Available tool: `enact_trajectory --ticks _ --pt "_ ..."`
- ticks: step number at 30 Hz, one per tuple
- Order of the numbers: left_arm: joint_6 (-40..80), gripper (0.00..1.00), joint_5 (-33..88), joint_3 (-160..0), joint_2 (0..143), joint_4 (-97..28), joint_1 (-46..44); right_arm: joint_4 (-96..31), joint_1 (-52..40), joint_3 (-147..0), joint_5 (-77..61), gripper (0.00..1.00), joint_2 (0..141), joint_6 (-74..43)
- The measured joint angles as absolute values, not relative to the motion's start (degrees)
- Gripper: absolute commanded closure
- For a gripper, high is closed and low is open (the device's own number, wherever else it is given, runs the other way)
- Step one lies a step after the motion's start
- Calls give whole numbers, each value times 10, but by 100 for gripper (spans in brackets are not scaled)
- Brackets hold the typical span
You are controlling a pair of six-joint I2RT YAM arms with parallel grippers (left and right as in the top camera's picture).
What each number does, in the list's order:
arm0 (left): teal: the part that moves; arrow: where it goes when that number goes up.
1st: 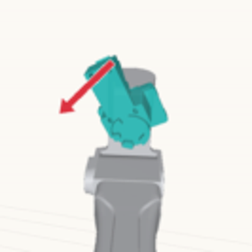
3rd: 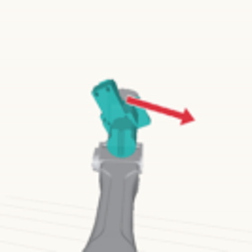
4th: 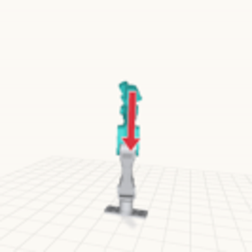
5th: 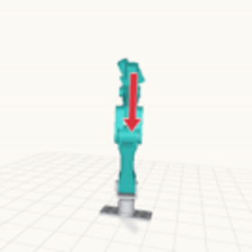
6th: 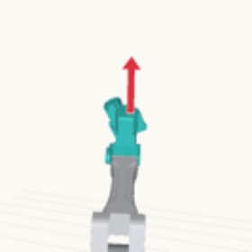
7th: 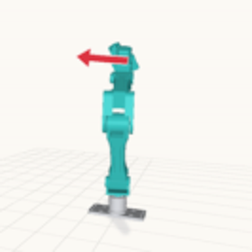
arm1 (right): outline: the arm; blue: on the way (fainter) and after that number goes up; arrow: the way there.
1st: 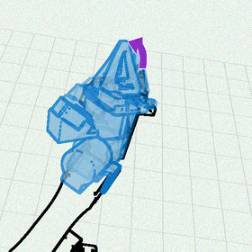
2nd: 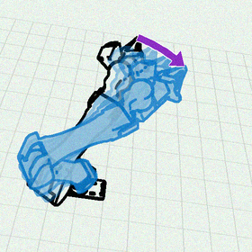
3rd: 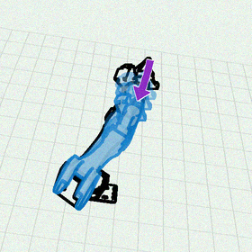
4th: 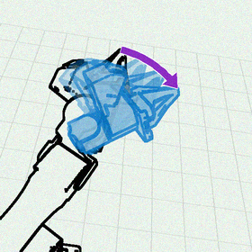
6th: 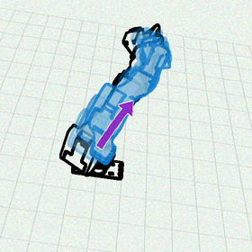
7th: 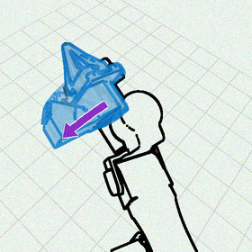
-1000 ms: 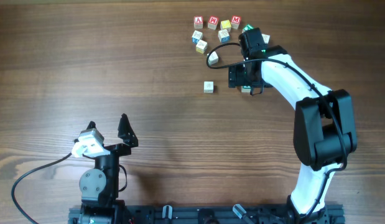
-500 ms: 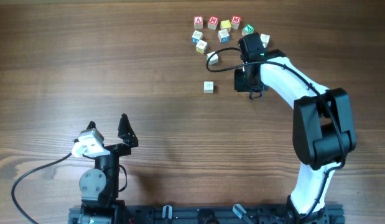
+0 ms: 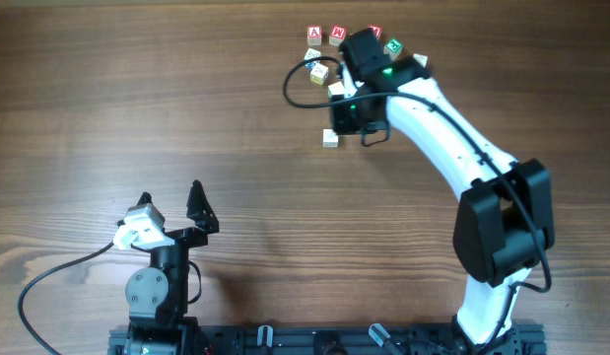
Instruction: Form a tower
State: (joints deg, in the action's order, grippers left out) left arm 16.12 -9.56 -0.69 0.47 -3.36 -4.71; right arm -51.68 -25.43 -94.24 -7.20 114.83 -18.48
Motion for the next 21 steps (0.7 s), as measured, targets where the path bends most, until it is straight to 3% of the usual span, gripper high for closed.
enact_trajectory --ticks 21 --pt "161 0 -96 -7 5 -34 -47 -458 -286 -942 -19 78 1218 -247"
